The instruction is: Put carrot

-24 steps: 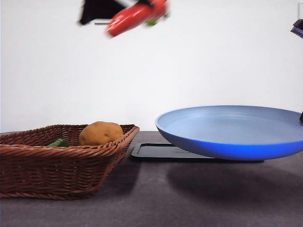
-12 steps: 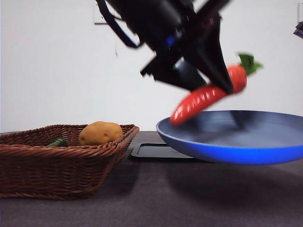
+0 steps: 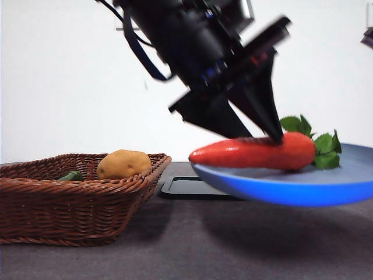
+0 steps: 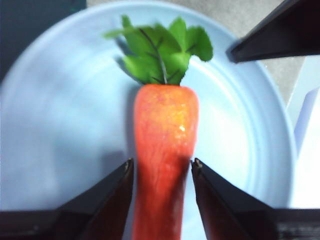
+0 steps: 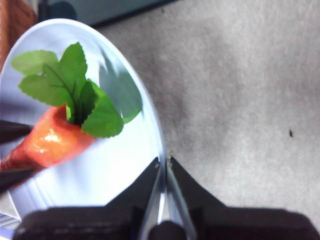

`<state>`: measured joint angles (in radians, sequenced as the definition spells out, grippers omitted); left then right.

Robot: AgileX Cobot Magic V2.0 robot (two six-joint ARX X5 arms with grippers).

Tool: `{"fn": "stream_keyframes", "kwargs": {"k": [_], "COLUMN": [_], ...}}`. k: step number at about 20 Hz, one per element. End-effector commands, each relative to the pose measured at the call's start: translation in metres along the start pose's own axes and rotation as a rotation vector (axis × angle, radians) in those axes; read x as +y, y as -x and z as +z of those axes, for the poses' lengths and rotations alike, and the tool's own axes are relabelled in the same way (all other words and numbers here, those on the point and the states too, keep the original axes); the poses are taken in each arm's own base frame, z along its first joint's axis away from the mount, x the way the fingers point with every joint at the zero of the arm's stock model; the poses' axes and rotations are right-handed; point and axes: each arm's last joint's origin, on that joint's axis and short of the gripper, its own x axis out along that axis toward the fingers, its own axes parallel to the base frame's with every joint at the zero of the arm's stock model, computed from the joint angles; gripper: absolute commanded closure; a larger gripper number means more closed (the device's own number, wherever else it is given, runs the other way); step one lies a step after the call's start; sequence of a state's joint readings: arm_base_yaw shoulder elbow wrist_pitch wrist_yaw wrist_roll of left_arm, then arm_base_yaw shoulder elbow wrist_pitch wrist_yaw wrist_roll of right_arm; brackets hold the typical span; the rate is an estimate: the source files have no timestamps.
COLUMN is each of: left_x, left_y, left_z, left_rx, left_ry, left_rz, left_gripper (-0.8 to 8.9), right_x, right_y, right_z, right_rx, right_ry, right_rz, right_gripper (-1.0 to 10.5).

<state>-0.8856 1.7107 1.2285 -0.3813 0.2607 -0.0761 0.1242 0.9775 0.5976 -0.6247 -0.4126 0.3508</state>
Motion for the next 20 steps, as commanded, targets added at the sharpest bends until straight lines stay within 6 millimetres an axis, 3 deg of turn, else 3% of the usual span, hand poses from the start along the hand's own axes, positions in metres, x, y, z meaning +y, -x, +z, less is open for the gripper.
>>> {"fn": "stream_keyframes", "kwargs": {"k": [1,6,11,16,20], "left_x": [-0.004,-0.007,-0.013,-0.017,-0.015], "left_y": [0.029,0.107,0.171,0.196,0.196], "left_z": [0.013,0.014,0.001,-0.010,-0.013], "left_rx": [-0.081,-0.186,-0.273,-0.285,-0.267], "left_ry": [-0.002,0.012,0.023,0.034,0.049], "left_rz": [0.002,0.036,0.072,0.112,0.184], "left_gripper": [6.03,6.03,6.04,6.04,6.04], "right_x": [0.000,0.001,0.008,0.010,0.005], "right_y": [-0.007,-0.033,-0.066,-0.107,-0.130], "right_z": [0.007,0.043,0.109,0.173,0.196], "right_rx": [0.026,0.026,0.030,0.024,0.032], "right_ry": [-0.009,-0.007,0.012,0.006,-0.017], "right_rz": [-0.002,-0.005,-0.012,-0.012,-0.018], "right_gripper": [9.4,9.4,9.4,9.4,9.4]}}
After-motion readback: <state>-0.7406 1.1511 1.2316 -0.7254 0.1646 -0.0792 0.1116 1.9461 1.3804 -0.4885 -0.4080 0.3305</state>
